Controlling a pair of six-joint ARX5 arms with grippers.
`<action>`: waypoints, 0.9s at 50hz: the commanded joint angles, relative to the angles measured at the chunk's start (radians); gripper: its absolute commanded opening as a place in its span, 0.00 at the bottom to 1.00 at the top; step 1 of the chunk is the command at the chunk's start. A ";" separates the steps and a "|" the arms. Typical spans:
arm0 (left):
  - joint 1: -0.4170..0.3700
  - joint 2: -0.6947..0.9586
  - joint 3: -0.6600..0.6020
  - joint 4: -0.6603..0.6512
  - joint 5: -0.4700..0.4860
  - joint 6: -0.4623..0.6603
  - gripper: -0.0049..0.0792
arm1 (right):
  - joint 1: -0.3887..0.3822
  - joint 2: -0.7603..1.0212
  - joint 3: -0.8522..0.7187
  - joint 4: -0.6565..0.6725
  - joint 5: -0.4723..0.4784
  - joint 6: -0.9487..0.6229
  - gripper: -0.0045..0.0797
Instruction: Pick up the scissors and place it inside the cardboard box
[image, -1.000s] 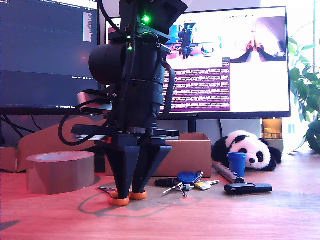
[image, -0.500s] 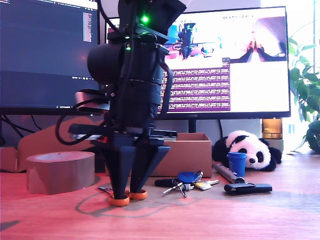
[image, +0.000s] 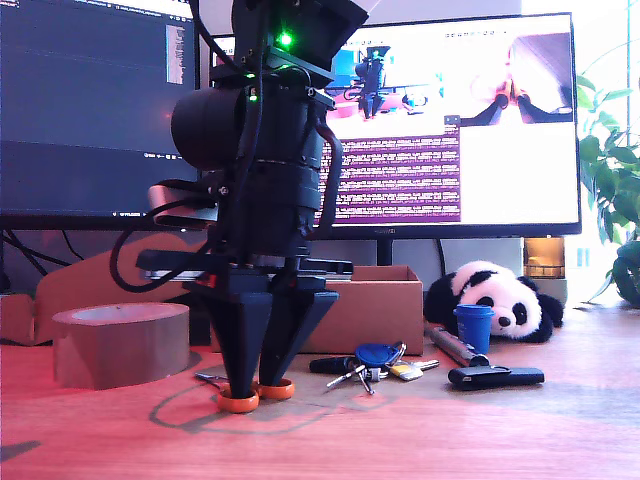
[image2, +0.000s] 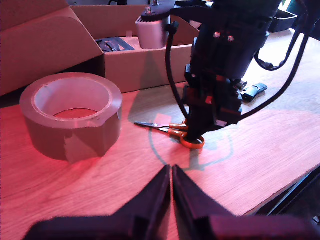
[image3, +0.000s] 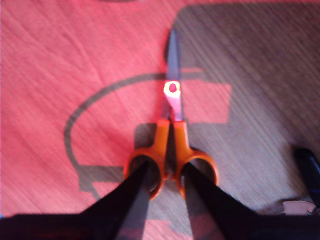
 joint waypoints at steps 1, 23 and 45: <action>-0.003 0.005 -0.016 0.005 0.000 0.008 0.03 | 0.011 0.105 -0.037 -0.006 -0.007 0.001 0.24; -0.003 0.005 -0.016 0.005 0.001 0.008 0.03 | 0.016 0.109 -0.037 -0.012 -0.007 0.001 0.04; -0.003 0.005 -0.016 0.005 0.001 0.008 0.03 | 0.015 0.093 -0.031 -0.056 -0.006 0.018 0.04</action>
